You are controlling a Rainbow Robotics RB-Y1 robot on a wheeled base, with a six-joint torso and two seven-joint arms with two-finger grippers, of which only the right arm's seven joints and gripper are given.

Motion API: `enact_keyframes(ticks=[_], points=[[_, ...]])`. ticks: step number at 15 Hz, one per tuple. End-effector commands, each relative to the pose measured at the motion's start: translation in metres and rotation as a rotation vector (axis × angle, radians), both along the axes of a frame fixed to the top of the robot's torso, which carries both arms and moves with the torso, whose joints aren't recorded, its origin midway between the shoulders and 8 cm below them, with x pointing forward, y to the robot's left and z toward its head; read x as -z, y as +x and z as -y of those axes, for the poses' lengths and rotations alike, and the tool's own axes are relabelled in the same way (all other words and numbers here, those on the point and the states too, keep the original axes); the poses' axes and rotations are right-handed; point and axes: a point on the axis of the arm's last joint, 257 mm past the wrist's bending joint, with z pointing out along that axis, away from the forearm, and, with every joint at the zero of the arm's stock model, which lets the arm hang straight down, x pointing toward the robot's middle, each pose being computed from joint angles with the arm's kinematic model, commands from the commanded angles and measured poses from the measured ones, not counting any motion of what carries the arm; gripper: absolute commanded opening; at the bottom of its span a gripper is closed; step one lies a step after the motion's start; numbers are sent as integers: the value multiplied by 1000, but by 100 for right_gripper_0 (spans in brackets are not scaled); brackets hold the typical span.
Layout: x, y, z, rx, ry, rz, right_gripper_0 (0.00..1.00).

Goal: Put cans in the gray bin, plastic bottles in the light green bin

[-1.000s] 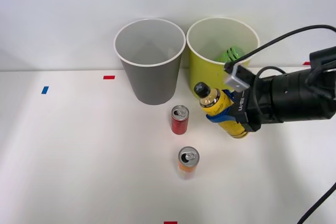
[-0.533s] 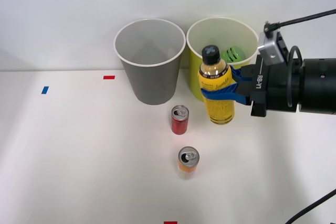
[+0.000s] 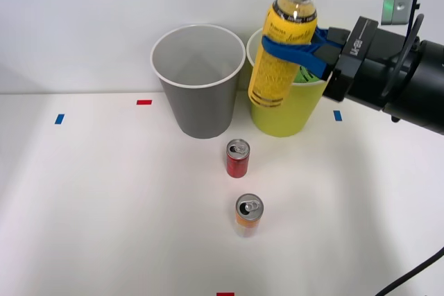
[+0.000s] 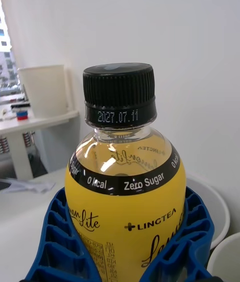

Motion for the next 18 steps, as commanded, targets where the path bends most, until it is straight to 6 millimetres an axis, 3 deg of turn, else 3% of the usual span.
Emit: enact_keyframes(ticks=[1,4,6,10,15,18], points=[[-36,28,9,109,163,-8,0],[-46,47,27,200,173,-16,0],[-48,70,41,260,174,-48,0],[-33,127,67,367,198,-66,0],[-16,158,90,448,226,-73,0],[-8,163,91,444,259,-99,0]])
